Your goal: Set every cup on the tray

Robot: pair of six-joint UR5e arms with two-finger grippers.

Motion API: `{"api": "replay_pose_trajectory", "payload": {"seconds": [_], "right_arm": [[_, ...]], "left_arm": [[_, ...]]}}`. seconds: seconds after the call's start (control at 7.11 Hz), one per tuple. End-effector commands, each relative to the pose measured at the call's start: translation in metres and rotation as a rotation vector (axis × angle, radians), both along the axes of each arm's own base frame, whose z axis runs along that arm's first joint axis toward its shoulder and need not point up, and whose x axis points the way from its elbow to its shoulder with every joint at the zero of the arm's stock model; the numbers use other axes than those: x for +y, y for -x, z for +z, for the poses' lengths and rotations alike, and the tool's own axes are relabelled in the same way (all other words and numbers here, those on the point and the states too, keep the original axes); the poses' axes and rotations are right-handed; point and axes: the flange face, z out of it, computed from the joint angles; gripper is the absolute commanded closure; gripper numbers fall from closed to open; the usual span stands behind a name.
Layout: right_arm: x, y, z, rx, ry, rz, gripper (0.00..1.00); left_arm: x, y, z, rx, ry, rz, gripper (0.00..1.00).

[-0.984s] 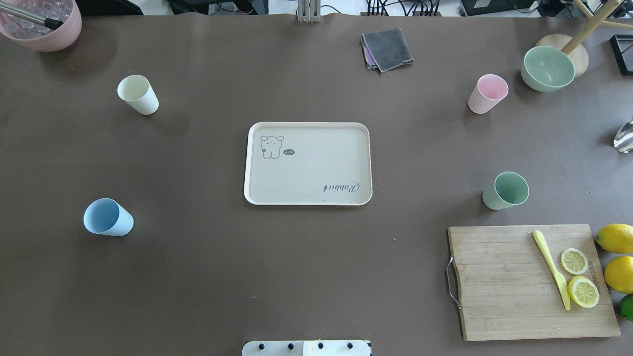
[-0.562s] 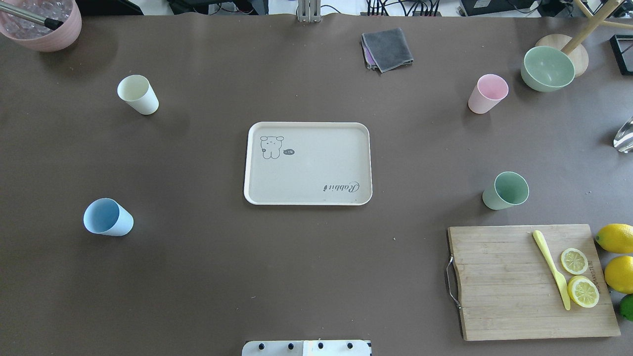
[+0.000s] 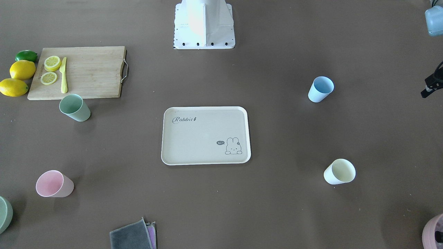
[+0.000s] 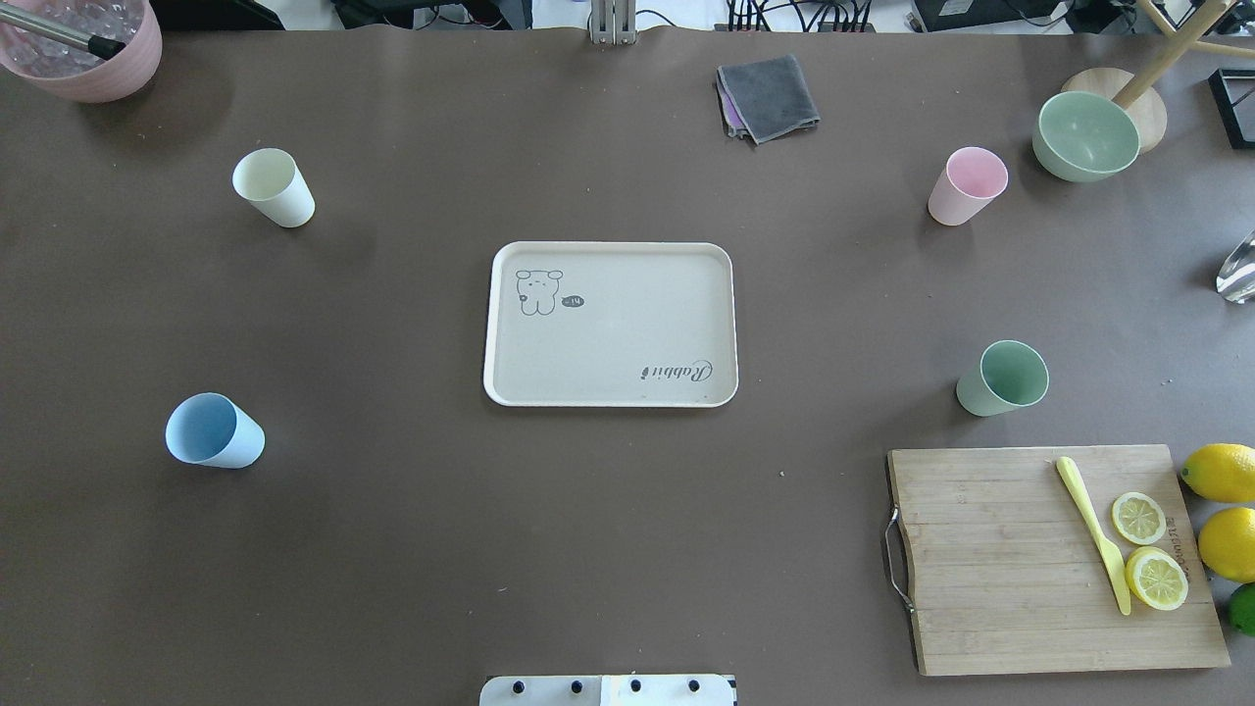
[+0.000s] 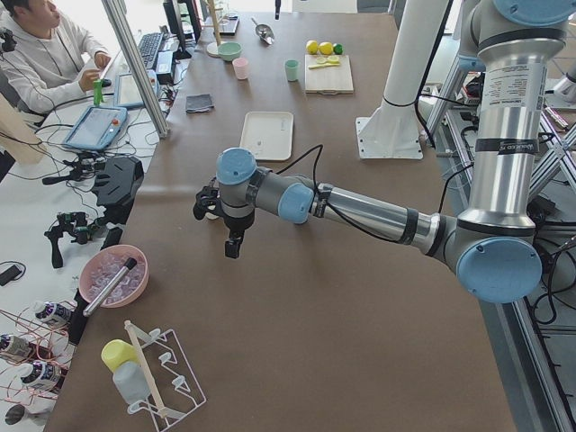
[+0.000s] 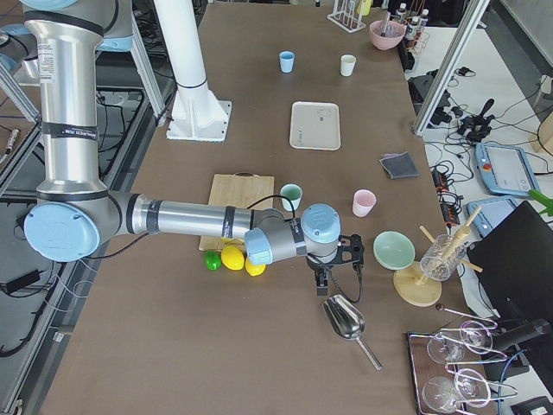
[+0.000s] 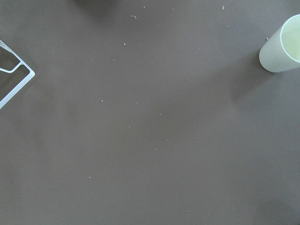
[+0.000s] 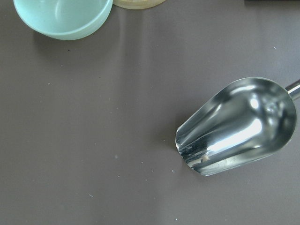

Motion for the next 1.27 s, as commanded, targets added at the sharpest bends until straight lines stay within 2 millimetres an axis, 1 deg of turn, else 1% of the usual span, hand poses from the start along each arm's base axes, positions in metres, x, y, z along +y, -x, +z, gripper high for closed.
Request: {"api": "replay_pose_trajectory", "payload": {"seconds": [0.0, 0.14, 0.28, 0.42, 0.56, 0.7, 0.84, 0.98, 1.12], "right_arm": [[-0.005, 0.002, -0.005, -0.004, -0.005, 0.002, 0.00], [-0.005, 0.002, -0.010, -0.005, -0.015, 0.002, 0.00], [-0.006, 0.002, -0.015, -0.005, -0.047, -0.002, 0.00], [-0.007, 0.012, -0.019, -0.012, -0.101, -0.017, 0.00], [-0.007, 0.013, -0.023, -0.019, -0.120, -0.022, 0.00], [-0.008, 0.042, -0.032, -0.033, -0.180, -0.078, 0.00], [-0.007, 0.072, -0.043, -0.057, -0.234, -0.119, 0.00], [-0.005, 0.087, -0.054, -0.086, -0.251, -0.119, 0.00], [-0.002, 0.120, -0.065, -0.122, -0.212, -0.119, 0.00]], "left_arm": [[0.019, 0.000, -0.016, 0.052, -0.082, 0.017, 0.02], [0.034, 0.002, -0.006, 0.066, -0.137, 0.021, 0.02], [0.048, 0.003, 0.007, 0.090, -0.146, 0.027, 0.02], [0.048, 0.002, 0.003, 0.109, -0.109, -0.004, 0.02], [0.047, 0.000, 0.000, 0.118, -0.108, -0.017, 0.02], [0.048, -0.003, -0.001, 0.121, -0.111, -0.011, 0.02], [0.039, -0.010, -0.001, 0.123, -0.099, -0.011, 0.02], [0.030, -0.013, -0.003, 0.127, -0.093, -0.014, 0.02], [0.031, -0.015, -0.006, 0.132, -0.094, -0.015, 0.02]]}}
